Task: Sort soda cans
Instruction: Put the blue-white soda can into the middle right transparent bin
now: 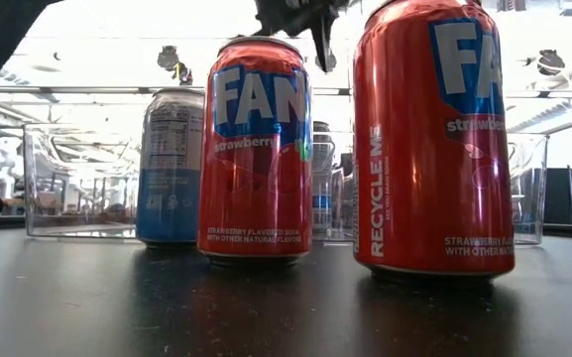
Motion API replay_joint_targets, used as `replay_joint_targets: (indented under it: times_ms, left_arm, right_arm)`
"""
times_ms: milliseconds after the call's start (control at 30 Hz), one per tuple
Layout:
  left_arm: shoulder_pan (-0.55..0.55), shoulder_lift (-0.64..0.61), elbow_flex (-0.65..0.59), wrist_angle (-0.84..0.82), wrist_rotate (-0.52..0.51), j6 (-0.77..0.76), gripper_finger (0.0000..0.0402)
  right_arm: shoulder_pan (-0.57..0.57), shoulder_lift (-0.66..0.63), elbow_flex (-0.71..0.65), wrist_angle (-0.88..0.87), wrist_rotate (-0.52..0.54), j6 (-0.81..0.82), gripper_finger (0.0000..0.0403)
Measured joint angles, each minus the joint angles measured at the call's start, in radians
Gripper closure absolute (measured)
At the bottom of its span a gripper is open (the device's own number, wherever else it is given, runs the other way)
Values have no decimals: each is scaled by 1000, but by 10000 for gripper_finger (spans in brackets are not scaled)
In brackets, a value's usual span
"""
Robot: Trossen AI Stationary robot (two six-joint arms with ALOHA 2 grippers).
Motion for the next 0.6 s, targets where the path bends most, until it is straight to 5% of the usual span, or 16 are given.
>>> replay_joint_targets:
  times_ms: [400,600]
  left_arm:
    - [-246,-96,1,-61,-275,-104,29]
    - [-346,-86,-1,-251,-283,-271,29]
  right_arm:
    - [0,0,-16,29,140,-11,218]
    - [0,0,-78,65,123,-8,218]
